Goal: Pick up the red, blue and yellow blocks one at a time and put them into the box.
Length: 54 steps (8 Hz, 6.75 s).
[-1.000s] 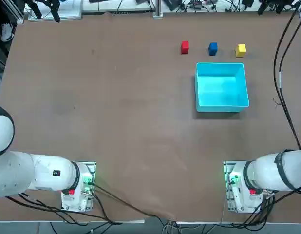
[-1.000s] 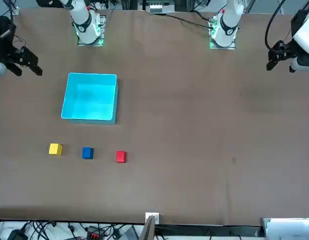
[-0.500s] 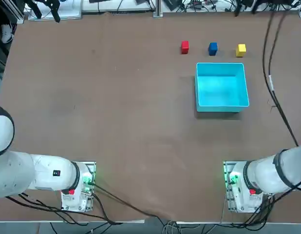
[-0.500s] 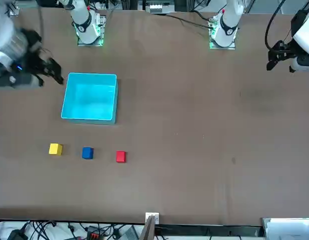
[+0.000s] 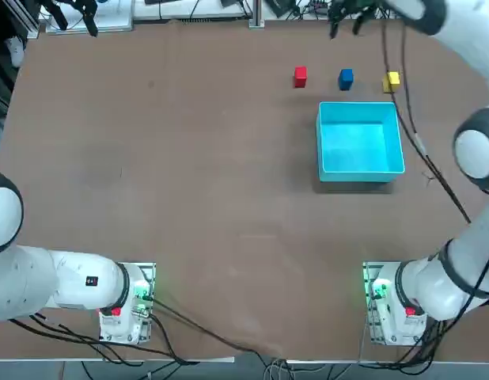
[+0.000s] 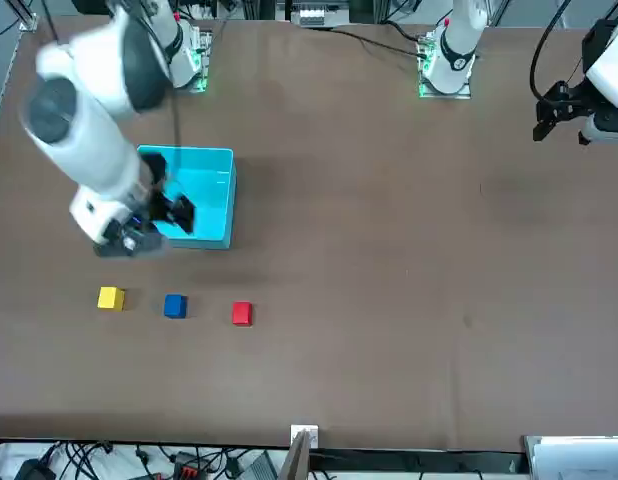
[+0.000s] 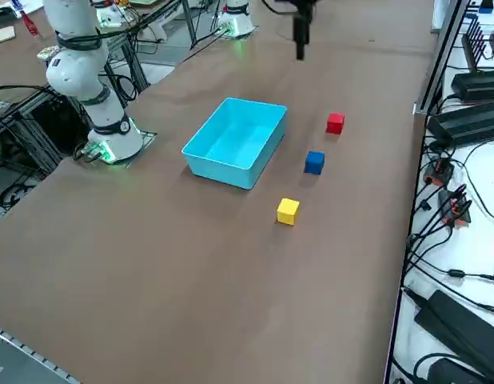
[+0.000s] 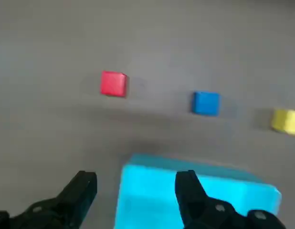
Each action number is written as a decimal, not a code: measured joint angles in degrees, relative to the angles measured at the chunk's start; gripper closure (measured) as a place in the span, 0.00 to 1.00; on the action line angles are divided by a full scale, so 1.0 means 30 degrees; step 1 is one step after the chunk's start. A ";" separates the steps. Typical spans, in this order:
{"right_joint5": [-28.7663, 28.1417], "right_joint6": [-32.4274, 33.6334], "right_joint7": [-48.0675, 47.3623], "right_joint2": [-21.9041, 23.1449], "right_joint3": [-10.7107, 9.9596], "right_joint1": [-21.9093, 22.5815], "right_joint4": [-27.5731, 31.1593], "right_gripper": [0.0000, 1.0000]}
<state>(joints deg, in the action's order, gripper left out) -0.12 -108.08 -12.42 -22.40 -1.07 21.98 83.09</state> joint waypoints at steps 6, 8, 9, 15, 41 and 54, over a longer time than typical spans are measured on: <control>0.0018 -0.3820 -0.1206 -0.5721 -0.0174 0.0527 -0.2454 0.00; 0.0017 -0.4863 -0.2515 -0.7794 -0.0173 0.0557 -0.4258 0.00; 0.0019 -0.5811 -0.3140 -0.8695 -0.0171 0.0658 -0.4729 0.00; 0.0044 -0.6593 -0.4821 -1.0274 -0.0175 0.0918 -0.5273 0.00; 0.1640 -0.5839 -0.4529 -0.0940 -0.0443 0.0448 0.4575 0.30; 0.1639 -1.3365 -0.4503 0.5007 -0.0164 0.1286 1.9030 0.30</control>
<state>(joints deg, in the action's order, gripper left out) 4.80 -148.18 -25.93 -7.38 -1.56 25.84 140.18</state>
